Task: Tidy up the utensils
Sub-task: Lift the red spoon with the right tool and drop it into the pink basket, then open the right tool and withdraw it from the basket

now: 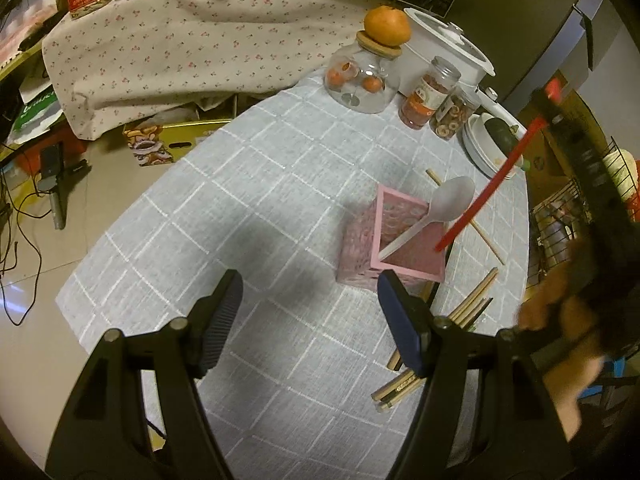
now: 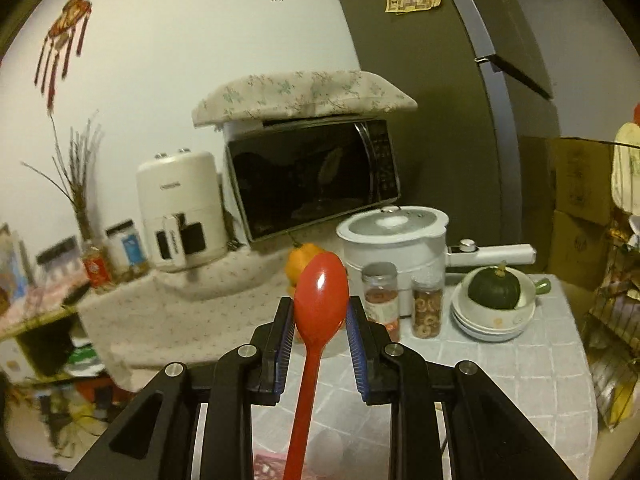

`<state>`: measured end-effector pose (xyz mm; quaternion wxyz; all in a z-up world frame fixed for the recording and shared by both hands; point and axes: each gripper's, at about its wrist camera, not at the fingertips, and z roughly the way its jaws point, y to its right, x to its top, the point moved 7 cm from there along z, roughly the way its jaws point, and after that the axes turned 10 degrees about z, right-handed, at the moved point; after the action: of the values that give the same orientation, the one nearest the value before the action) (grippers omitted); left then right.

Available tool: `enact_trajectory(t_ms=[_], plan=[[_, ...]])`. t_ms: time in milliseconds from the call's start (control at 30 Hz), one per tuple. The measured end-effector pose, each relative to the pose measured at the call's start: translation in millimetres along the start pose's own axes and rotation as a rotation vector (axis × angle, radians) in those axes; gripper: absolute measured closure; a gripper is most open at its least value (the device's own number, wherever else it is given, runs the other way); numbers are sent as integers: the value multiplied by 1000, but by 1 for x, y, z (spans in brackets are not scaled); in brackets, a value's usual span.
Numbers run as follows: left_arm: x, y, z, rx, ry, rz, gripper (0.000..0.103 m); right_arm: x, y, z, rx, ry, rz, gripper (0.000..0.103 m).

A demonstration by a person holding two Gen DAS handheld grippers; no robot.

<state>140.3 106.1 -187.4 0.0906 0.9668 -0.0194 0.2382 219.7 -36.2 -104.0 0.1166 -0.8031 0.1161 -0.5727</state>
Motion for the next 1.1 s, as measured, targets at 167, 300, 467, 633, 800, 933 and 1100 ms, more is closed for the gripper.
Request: enact_trajectory(t_ms=[167,300,467,633,800,933,1100], plan=[[2,0,-1,-2,4,1,33,-20,8,6,4,-57,41,75],[2,1,0,-3,1,2,33,-10,14,0,20,-91,48,70],[2,8,-1,-6,1,16,33,14,32,-16,20,-139,58,53],[0,23,-4,-34,6,34,33,26,61,-31,-20,-247,65,40],[-2,42,-8,-55,12,72,26,20,97,-43,-84,-391,63,34],[-8,58,-7,-78,-4,113,22,6,130,-52,-131,-495,91,24],[-18,73,4,-95,-51,149,22,-21,170,-57,-179,-609,134,24]])
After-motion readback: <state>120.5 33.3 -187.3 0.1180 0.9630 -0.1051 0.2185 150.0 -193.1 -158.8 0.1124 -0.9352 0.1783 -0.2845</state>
